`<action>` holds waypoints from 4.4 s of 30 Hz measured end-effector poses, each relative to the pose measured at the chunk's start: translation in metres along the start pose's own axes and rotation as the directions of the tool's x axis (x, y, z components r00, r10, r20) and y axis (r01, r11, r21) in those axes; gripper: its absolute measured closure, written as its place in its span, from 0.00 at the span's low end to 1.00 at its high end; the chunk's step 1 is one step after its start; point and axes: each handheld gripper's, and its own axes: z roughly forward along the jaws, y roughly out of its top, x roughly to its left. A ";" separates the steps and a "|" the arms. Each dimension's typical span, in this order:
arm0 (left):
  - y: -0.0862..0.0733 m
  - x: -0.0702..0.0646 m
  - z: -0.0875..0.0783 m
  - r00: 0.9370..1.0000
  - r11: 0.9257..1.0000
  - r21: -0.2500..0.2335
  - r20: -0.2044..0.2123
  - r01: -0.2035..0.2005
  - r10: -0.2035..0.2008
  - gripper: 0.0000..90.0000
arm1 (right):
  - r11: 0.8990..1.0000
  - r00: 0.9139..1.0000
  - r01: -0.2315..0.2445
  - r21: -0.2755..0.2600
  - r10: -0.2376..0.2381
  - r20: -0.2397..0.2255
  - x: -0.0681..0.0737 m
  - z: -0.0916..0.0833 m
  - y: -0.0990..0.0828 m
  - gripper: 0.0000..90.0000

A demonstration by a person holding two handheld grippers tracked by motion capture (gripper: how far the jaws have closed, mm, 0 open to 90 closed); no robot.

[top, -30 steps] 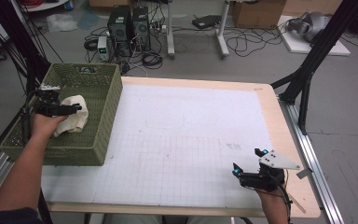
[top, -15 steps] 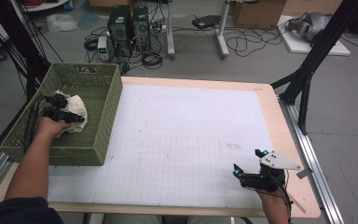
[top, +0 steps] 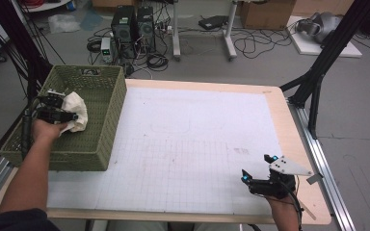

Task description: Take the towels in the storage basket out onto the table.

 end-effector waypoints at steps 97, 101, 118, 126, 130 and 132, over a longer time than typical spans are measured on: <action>-0.049 -0.281 -0.040 0.655 0.837 -0.542 0.606 -0.076 0.451 0.76 | 1.000 1.000 0.003 -0.010 -0.003 -0.002 0.004 -0.003 0.004 0.05; -0.055 -0.298 -0.025 0.646 0.853 -0.513 0.619 -0.098 0.446 0.75 | 1.000 1.000 -0.005 -0.007 0.005 -0.002 0.003 -0.003 0.003 0.05; -0.066 -0.315 0.010 0.743 0.910 -0.358 0.547 -0.208 0.385 0.32 | 1.000 1.000 0.000 0.008 0.000 -0.004 0.004 0.000 0.002 0.05; -0.069 -0.272 -0.025 0.778 0.875 -0.467 0.501 -0.127 0.380 0.21 | 1.000 1.000 -0.001 0.009 0.001 -0.005 0.003 0.002 0.001 0.05; -0.080 -0.247 -0.038 0.797 0.841 -0.526 0.449 -0.130 0.404 0.21 | 1.000 1.000 -0.006 0.018 0.006 -0.007 0.004 0.005 0.002 0.05; -0.085 -0.238 -0.040 0.801 0.841 -0.527 0.447 -0.123 0.398 0.21 | 1.000 1.000 -0.007 0.016 0.008 -0.013 0.005 0.007 0.002 0.05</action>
